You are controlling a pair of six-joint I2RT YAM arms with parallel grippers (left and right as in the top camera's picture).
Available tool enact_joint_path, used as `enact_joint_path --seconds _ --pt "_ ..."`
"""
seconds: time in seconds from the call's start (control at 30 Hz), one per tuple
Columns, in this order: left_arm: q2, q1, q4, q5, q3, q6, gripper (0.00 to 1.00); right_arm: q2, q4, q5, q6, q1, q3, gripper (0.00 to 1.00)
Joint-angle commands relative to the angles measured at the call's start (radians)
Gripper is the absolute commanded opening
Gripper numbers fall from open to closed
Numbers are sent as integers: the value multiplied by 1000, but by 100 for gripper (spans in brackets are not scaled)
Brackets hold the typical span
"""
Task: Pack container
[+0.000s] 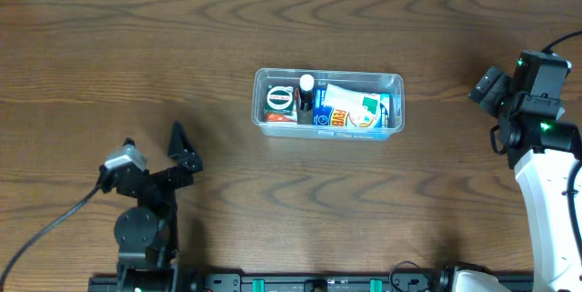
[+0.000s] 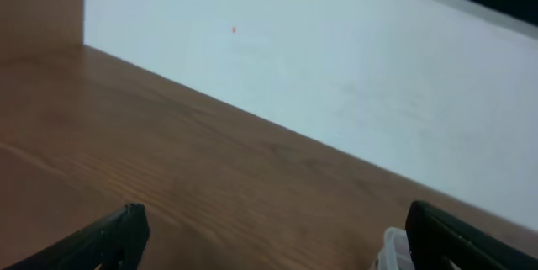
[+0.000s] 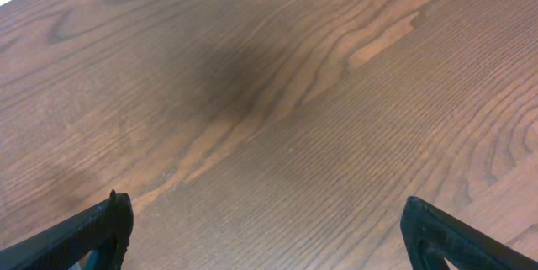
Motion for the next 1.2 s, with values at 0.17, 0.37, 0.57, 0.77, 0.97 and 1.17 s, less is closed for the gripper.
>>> enact_joint_path --seconds 0.17,0.37,0.57,0.77,0.97,1.17 --pt "-135 54 21 -4 -108 -95 98 0 -2 3 9 -4 2 99" --pt "-157 61 18 -3 -117 26 98 0 -2 3 9 -4 2 99" --pt "-183 61 -34 106 -118 235 98 0 -2 3 9 -4 2 99" --pt "-203 63 -98 109 -127 243 98 0 -2 3 9 -4 2 99" --pt "-227 91 -113 118 -185 241 98 0 -2 3 9 -4 2 99" --pt "-227 100 -148 121 -202 264 98 0 -2 3 9 -4 2 99"
